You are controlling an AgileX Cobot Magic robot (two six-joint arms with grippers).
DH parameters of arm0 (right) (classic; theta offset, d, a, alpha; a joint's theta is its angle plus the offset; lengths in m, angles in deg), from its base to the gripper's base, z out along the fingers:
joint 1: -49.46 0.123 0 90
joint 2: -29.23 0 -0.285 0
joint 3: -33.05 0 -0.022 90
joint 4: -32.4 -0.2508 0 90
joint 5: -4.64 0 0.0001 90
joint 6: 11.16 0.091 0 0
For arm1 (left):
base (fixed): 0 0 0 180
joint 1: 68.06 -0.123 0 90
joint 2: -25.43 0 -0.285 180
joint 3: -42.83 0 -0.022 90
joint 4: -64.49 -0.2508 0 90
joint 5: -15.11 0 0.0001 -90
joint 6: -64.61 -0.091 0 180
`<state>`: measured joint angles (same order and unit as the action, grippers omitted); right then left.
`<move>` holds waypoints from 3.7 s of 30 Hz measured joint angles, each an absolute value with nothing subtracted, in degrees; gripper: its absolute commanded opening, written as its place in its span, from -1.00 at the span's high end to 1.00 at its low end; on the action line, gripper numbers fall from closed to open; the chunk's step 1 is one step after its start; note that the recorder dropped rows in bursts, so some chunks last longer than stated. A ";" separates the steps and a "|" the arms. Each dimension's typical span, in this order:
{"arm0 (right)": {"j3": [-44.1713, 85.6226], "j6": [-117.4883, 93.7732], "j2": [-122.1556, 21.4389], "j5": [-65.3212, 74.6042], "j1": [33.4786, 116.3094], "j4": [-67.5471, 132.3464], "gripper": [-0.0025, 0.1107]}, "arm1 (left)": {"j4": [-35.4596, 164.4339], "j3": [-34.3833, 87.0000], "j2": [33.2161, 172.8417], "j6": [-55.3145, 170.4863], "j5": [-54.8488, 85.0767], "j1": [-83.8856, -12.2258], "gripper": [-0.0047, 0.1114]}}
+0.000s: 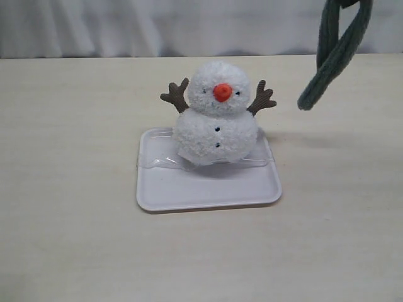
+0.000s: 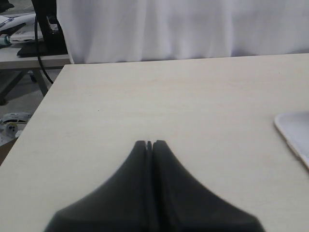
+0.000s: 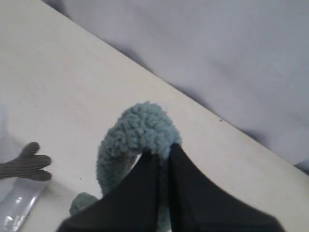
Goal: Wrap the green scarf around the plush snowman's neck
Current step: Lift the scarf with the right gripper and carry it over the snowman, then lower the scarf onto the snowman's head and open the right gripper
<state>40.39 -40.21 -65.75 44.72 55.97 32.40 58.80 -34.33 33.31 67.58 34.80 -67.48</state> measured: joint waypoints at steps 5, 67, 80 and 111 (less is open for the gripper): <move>40.39 -40.21 -54.29 47.75 63.00 32.07 0.88 | 58.80 -34.33 33.31 67.58 34.80 -67.48 0.92; 36.55 -20.89 -82.48 43.27 93.49 97.32 0.29 | 58.80 -34.33 33.31 67.58 34.80 -67.48 0.92; 36.52 -10.15 -82.70 47.61 92.88 94.80 0.02 | 58.80 -34.33 33.31 67.58 34.80 -67.48 0.92; 44.22 -5.68 -83.17 41.44 82.91 58.59 0.02 | 58.80 -34.33 33.31 67.58 34.80 -67.48 0.92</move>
<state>44.22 -5.68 -83.17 41.44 82.91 58.59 58.80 -34.33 33.31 67.58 34.80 -67.48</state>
